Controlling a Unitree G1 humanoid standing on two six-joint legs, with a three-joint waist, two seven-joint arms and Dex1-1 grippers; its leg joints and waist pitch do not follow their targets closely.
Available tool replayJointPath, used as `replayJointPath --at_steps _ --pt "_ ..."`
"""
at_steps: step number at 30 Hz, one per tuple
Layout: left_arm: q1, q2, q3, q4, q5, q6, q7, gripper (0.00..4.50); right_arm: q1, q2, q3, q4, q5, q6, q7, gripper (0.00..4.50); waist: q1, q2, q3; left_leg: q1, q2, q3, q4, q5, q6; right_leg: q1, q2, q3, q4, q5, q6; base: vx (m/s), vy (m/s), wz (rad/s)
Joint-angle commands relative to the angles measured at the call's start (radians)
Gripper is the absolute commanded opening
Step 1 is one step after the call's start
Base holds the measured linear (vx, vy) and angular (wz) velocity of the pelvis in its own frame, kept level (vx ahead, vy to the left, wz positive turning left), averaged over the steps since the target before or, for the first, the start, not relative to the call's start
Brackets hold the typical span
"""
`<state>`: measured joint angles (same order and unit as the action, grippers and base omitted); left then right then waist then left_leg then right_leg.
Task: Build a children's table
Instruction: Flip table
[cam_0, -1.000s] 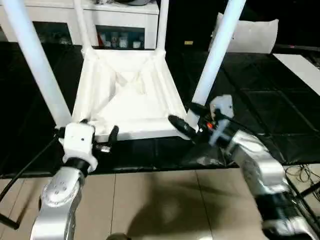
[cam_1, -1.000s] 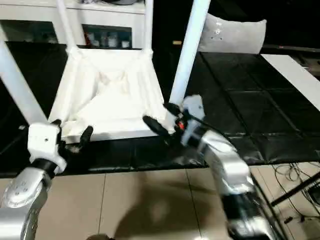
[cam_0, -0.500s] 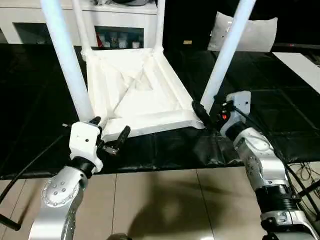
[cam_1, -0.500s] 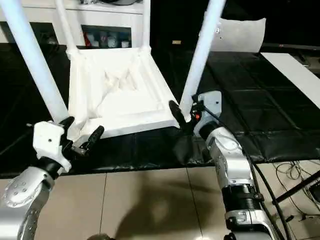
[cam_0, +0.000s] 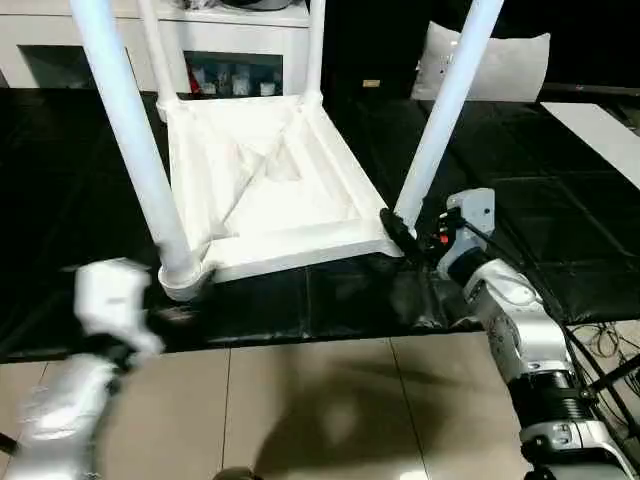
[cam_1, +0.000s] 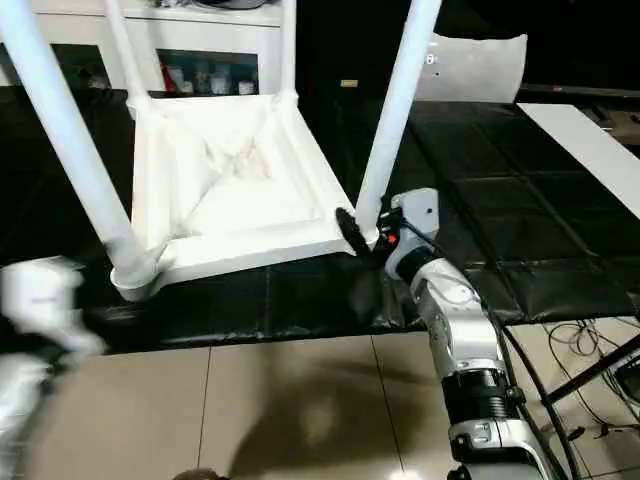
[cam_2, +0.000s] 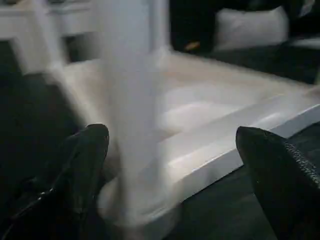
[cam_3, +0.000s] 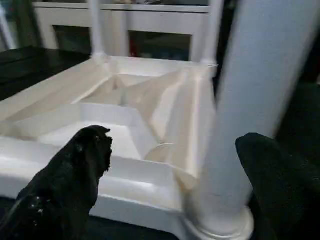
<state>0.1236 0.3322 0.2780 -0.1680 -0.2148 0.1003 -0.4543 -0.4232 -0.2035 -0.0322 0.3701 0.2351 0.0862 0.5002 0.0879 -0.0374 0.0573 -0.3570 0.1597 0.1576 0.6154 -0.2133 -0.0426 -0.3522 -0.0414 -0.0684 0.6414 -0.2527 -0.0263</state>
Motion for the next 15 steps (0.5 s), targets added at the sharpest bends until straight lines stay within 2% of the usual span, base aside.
replayJointPath --at_steps 1,4,6,7,8,10,11,12,13,15 --pt "-0.053 0.045 0.05 0.116 -0.005 -0.031 -0.011 4.49 0.008 -0.012 0.01 -0.034 0.012 0.029 0.023 4.5 -0.005 0.016 -0.046 0.014 0.078 -0.029 -0.094 -0.186 0.01 0.017 -0.107 0.072 -0.085 -0.081 -0.168 0.0 0.0 0.0" --pt "-0.083 0.051 0.044 0.162 -0.002 -0.031 -0.007 4.49 0.013 -0.018 0.016 -0.045 0.012 0.04 0.031 4.5 -0.002 0.018 -0.046 0.015 0.084 -0.032 -0.099 -0.192 -0.003 0.019 -0.113 0.072 -0.084 -0.069 -0.175 0.0 0.0 0.0" --pt "-0.127 0.048 -0.001 0.197 0.036 -0.029 0.023 4.49 0.019 -0.025 0.026 -0.058 0.011 0.064 0.043 4.5 -0.001 0.017 -0.049 0.015 0.087 -0.029 -0.098 -0.176 -0.01 0.021 -0.116 0.073 -0.078 -0.02 -0.189 0.0 0.0 0.0" --pt "-0.166 0.035 -0.026 0.22 0.055 -0.028 0.037 4.49 0.02 -0.025 0.029 -0.059 0.012 0.079 0.046 4.5 -0.001 0.02 -0.05 0.014 0.088 -0.029 -0.098 -0.162 -0.007 0.022 -0.117 0.073 -0.075 0.006 -0.19 0.0 0.0 0.0" --pt "-0.186 0.024 -0.033 0.231 0.05 -0.023 0.035 4.49 0.02 -0.024 0.03 -0.06 0.014 0.086 0.048 4.5 0.004 0.022 -0.05 0.021 0.086 -0.025 -0.095 -0.166 -0.008 0.017 -0.119 0.074 -0.078 0.006 -0.193 0.0 0.0 0.0" --pt "-0.201 0.014 -0.036 0.235 0.044 -0.019 0.035 4.49 0.02 -0.023 0.031 -0.061 0.015 0.09 0.05 4.5 0.006 0.017 -0.05 0.014 0.085 -0.025 -0.096 -0.166 -0.011 0.024 -0.123 0.075 -0.078 -0.004 -0.197 0.0 0.0 0.0" --pt "-0.222 -0.013 -0.043 0.234 0.019 -0.022 0.031 4.49 0.026 -0.024 0.036 -0.073 0.009 0.101 0.051 4.5 0.008 0.03 -0.05 0.014 0.088 -0.026 -0.097 -0.174 -0.022 0.023 -0.122 0.074 -0.079 -0.016 -0.193 0.0 0.0 0.0" --pt "-0.223 -0.021 -0.047 0.23 0.012 -0.029 0.026 4.49 0.029 -0.026 0.041 -0.08 0.002 0.096 0.052 4.5 0.01 0.03 -0.052 0.016 0.09 -0.025 -0.096 -0.179 -0.027 0.023 -0.124 0.075 -0.08 -0.01 -0.195 0.0 0.0 0.0" --pt "-0.223 -0.024 -0.05 0.227 0.009 -0.035 0.023 4.49 0.031 -0.027 0.044 -0.085 -0.002 0.093 0.052 4.5 0.009 0.024 -0.052 0.013 0.089 -0.025 -0.096 -0.176 -0.029 0.027 -0.124 0.075 -0.077 0.006 -0.2 0.0 0.0 0.0" --pt "-0.195 -0.033 -0.075 0.187 0.006 -0.032 0.012 4.49 0.043 -0.033 0.049 -0.101 -0.004 0.094 0.063 4.5 0.01 0.018 -0.053 0.009 0.089 -0.026 -0.096 -0.159 -0.021 0.03 -0.124 0.074 -0.074 0.028 -0.202 0.0 0.0 0.0"
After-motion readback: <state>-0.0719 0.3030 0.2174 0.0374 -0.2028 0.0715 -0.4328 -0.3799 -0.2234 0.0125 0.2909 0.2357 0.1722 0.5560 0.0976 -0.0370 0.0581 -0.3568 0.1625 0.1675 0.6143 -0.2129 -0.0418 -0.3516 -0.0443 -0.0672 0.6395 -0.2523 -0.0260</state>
